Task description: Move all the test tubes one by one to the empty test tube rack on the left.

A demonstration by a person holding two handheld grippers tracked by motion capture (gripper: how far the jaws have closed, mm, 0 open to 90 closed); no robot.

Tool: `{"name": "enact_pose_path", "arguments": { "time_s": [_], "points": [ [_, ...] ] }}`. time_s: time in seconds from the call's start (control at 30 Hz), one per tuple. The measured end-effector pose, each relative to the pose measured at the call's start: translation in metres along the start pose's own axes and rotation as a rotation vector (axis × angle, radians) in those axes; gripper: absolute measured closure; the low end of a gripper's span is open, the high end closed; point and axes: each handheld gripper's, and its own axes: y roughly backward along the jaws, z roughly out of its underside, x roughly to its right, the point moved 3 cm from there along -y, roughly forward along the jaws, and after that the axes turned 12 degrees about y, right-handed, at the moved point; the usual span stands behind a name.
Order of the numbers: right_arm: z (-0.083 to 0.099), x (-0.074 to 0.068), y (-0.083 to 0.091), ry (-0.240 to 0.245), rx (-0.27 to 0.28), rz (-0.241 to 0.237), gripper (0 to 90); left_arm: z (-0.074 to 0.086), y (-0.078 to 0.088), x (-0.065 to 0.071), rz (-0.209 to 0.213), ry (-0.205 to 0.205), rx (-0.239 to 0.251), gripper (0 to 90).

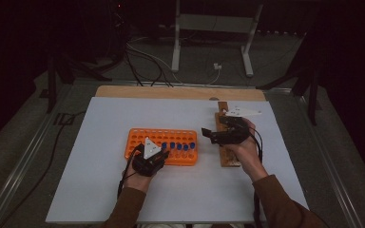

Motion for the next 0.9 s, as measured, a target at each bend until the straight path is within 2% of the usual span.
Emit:
{"name": "enact_pose_path", "arguments": {
  "time_s": [0.17, 0.27, 0.47, 0.6, 0.83, 0.9],
  "points": [
    [0.000, -0.001, 0.002, 0.002, 0.006, -0.003, 9.5, 0.000, 0.000, 0.000, 0.003, 0.005, -0.002, 78.5],
    [0.001, -0.002, 0.002, 0.004, 0.008, -0.002, 9.6, 0.000, 0.000, -0.001, 0.019, 0.029, -0.005, 77.0],
    [0.004, -0.002, 0.003, -0.005, 0.019, -0.005, 9.5, -0.004, 0.006, -0.004, 0.044, 0.054, 0.004, 65.0],
    [0.007, -0.001, 0.004, -0.012, 0.024, -0.003, 9.6, -0.010, 0.014, -0.004, 0.082, 0.051, 0.037, 57.5],
    [0.010, 0.003, 0.012, -0.015, 0.036, 0.012, 9.5, -0.018, 0.030, -0.007, 0.120, 0.045, 0.101, 52.3],
    [0.012, 0.004, 0.014, -0.018, 0.039, 0.014, 9.5, -0.021, 0.035, -0.009, 0.124, 0.043, 0.109, 47.2]
  ]
}}
